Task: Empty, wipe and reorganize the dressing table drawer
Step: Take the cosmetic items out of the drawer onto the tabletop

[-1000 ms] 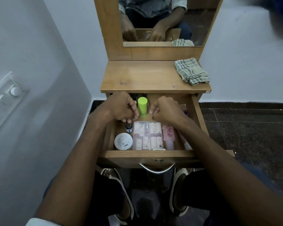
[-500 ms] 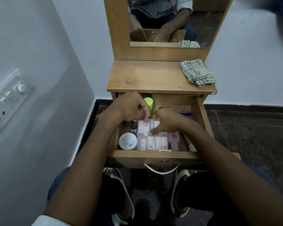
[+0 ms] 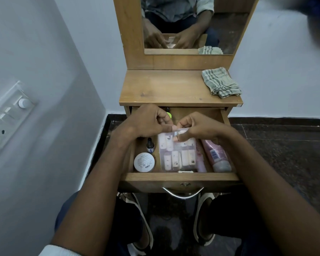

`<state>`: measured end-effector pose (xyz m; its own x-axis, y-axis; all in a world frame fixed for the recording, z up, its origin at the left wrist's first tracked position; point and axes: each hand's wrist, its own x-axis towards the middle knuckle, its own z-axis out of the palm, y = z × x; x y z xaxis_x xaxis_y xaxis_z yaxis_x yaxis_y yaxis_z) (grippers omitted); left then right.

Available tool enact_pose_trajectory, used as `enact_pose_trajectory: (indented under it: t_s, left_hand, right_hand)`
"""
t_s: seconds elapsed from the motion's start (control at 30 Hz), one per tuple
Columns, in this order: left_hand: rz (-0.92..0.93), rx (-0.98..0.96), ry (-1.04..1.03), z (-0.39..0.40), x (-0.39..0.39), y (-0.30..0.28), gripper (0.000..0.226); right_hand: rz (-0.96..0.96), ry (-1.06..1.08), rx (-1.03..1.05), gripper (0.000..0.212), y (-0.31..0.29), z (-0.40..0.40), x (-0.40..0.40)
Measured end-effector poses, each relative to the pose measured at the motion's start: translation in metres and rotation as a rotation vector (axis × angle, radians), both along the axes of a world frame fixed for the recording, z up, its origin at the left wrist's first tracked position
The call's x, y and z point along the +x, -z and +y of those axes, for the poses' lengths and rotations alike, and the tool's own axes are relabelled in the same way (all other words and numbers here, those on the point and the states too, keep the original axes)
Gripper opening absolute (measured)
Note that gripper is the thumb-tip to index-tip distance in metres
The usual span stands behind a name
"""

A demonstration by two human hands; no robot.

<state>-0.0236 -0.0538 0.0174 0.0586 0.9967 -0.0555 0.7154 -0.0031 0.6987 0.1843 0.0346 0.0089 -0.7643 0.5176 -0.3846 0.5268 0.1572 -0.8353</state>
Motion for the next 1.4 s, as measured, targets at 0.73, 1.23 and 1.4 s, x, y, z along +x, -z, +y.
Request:
enact_pose_trajectory:
  t_s: [0.73, 1.23, 1.4]
  left_hand:
    - [-0.167, 0.221, -0.437, 0.05, 0.02, -0.016, 0.09]
    - [0.118, 0.295, -0.515, 0.113, 0.021, -0.012, 0.051]
    - [0.096, 0.345, -0.566, 0.115, 0.024, -0.009, 0.048]
  right_hand:
    - [0.639, 0.907, -0.098, 0.014, -0.026, 0.017, -0.03]
    - [0.179, 0.817, 0.593, 0.011, -0.023, 0.047, -0.049]
    - [0.123, 0.838, 0.672, 0.018, -0.02, 0.056, -0.058]
